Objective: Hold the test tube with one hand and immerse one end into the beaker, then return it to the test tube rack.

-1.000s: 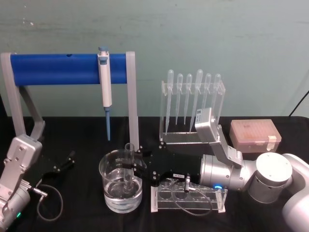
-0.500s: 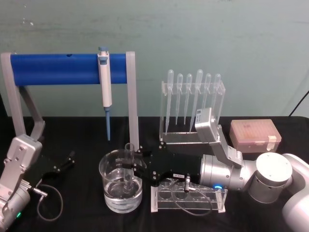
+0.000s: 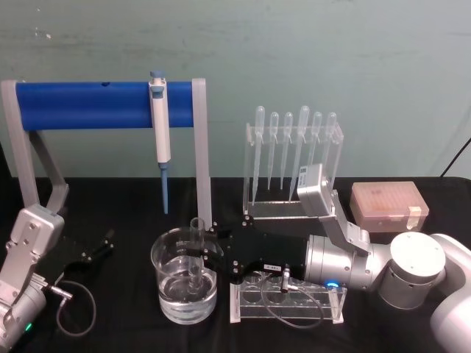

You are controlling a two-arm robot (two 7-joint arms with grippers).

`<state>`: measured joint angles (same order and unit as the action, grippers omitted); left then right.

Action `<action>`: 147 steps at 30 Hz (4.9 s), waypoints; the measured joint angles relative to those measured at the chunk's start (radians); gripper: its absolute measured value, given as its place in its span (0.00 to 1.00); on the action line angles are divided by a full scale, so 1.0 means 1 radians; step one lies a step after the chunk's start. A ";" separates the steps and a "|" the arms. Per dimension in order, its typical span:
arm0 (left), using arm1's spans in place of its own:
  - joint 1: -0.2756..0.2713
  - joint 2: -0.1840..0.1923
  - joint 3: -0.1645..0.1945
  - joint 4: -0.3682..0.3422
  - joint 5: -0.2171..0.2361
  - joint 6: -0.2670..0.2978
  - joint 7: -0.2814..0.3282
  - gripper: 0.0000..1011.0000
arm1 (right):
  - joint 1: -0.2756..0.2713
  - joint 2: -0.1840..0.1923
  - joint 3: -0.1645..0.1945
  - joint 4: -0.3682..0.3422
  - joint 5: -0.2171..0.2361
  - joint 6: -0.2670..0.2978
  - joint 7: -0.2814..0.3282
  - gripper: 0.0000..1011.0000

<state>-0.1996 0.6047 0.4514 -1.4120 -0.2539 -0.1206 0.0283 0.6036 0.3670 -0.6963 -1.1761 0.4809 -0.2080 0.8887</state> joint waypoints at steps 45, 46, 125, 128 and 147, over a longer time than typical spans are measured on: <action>0.000 0.000 0.000 0.000 0.000 0.000 0.000 0.99 | 0.000 0.000 0.000 0.000 0.000 0.000 0.000 0.22; 0.000 0.000 0.000 0.000 0.000 0.000 0.000 0.99 | 0.000 0.000 0.000 0.000 0.000 0.000 0.000 0.22; 0.000 0.000 0.000 0.000 0.000 0.000 0.000 0.99 | -0.008 0.002 0.014 -0.010 0.014 0.004 0.000 0.22; 0.000 0.000 0.000 0.000 0.000 0.000 0.000 0.99 | -0.011 0.007 0.019 -0.023 0.017 0.005 0.000 0.22; 0.000 0.000 0.000 0.000 0.000 0.000 0.000 0.99 | 0.009 0.071 0.047 -0.167 0.060 0.098 -0.021 0.22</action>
<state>-0.1995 0.6047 0.4514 -1.4120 -0.2539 -0.1206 0.0283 0.6123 0.4382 -0.6492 -1.3427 0.5408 -0.1099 0.8680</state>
